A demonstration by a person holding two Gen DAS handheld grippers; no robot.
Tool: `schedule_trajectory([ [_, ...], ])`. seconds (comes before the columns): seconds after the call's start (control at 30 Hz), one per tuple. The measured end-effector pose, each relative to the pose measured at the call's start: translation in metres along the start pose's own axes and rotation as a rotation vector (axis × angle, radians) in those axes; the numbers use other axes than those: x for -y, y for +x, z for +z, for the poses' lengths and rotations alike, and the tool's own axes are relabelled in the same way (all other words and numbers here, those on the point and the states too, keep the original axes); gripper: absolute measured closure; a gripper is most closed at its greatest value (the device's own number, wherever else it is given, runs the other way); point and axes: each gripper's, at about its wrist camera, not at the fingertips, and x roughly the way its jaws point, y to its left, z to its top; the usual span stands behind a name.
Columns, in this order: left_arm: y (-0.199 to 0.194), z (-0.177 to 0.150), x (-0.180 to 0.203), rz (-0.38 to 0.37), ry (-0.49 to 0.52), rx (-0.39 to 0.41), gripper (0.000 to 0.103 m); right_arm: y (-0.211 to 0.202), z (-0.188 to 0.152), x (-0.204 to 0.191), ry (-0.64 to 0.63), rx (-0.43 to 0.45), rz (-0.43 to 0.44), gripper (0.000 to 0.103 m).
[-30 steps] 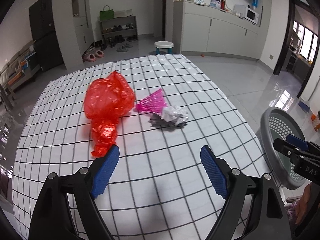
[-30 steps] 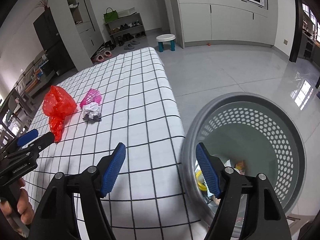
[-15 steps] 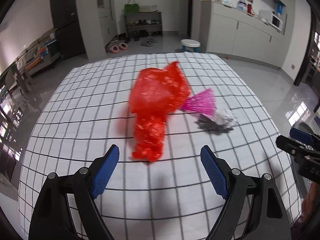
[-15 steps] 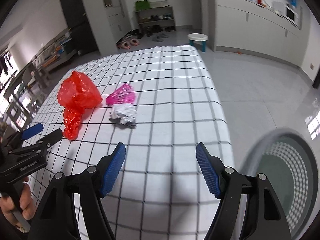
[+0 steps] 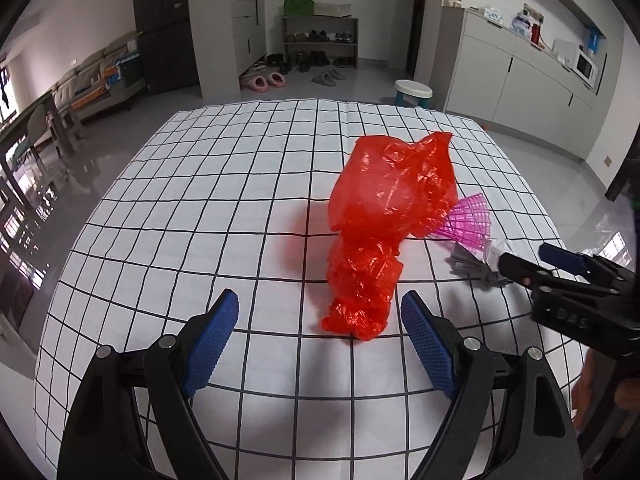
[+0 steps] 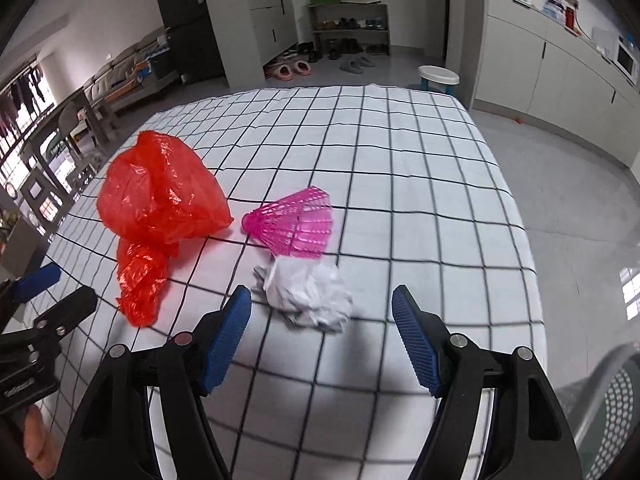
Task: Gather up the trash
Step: 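Grasp the crumpled white paper with the right tool while the left tool grasps the red bag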
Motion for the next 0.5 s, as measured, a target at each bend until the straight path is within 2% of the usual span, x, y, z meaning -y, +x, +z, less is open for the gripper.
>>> schedule_trajectory([
  [0.37, 0.011, 0.003, 0.006, -0.004, -0.004, -0.019, 0.021, 0.024, 0.004, 0.002, 0.0, -0.032, -0.019, 0.034],
  [0.43, 0.012, 0.003, 0.005, -0.004, -0.007, -0.02, 0.021, 0.024, 0.005, 0.002, -0.008, -0.034, -0.014, 0.047],
  [0.47, 0.013, 0.003, 0.005, -0.004, -0.01, -0.022, 0.021, 0.024, 0.005, 0.001, -0.014, -0.037, -0.013, 0.057],
  [0.5, 0.013, 0.002, 0.005, -0.005, -0.011, -0.023, 0.021, 0.023, 0.004, 0.0, -0.019, -0.038, -0.006, 0.063],
])
